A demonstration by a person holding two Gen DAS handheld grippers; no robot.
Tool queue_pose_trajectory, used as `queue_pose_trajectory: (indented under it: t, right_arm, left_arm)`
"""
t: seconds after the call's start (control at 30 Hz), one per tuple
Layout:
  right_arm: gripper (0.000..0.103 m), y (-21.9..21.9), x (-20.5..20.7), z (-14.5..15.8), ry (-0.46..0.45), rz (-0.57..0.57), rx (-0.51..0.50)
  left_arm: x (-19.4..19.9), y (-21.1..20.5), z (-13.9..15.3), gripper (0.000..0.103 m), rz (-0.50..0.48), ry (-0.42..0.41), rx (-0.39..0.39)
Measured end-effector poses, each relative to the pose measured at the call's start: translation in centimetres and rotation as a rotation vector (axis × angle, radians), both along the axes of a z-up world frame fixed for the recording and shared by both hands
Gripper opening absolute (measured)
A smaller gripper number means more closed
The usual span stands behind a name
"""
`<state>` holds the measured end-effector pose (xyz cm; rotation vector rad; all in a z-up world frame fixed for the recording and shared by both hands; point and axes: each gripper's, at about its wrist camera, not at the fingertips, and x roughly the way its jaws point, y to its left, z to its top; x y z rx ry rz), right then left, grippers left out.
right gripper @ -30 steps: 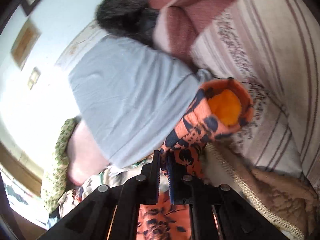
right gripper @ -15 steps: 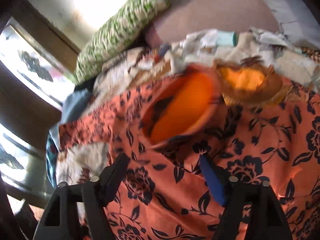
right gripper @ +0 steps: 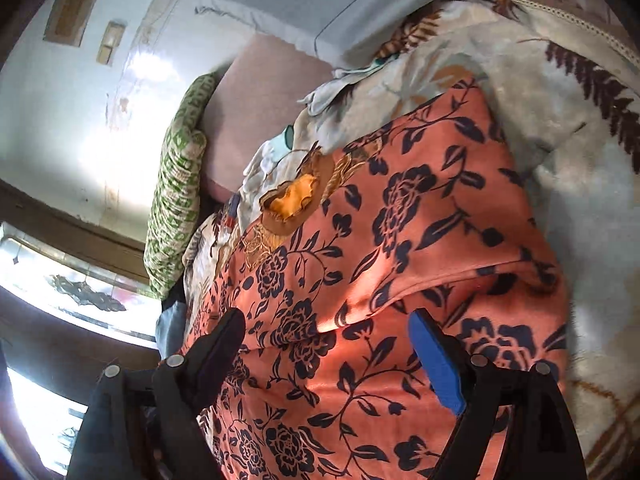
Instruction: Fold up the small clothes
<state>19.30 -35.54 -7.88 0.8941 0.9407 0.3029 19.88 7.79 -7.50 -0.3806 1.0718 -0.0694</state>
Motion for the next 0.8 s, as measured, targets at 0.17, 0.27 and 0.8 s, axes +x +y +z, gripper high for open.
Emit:
queue_pose_trajectory:
  t: [0.17,0.27,0.8]
  right_arm:
    - [0.086,-2.4,-0.4,-1.6,0.016,-0.056,0.082]
    - [0.086,-2.3,-0.3,-2.6,0.032,-0.057,0.09]
    - [0.086,-2.8,0.1,0.6,0.016,-0.043,0.039]
  left_arm:
    - [3.0,0.4,-3.5,0.069,0.065,0.15,-0.216]
    - [3.6,0.4,-4.2,0.009,0.068,0.183,-0.195]
    - [4.6,-1.6,-4.0,0.01,-0.079,0.02,0.21]
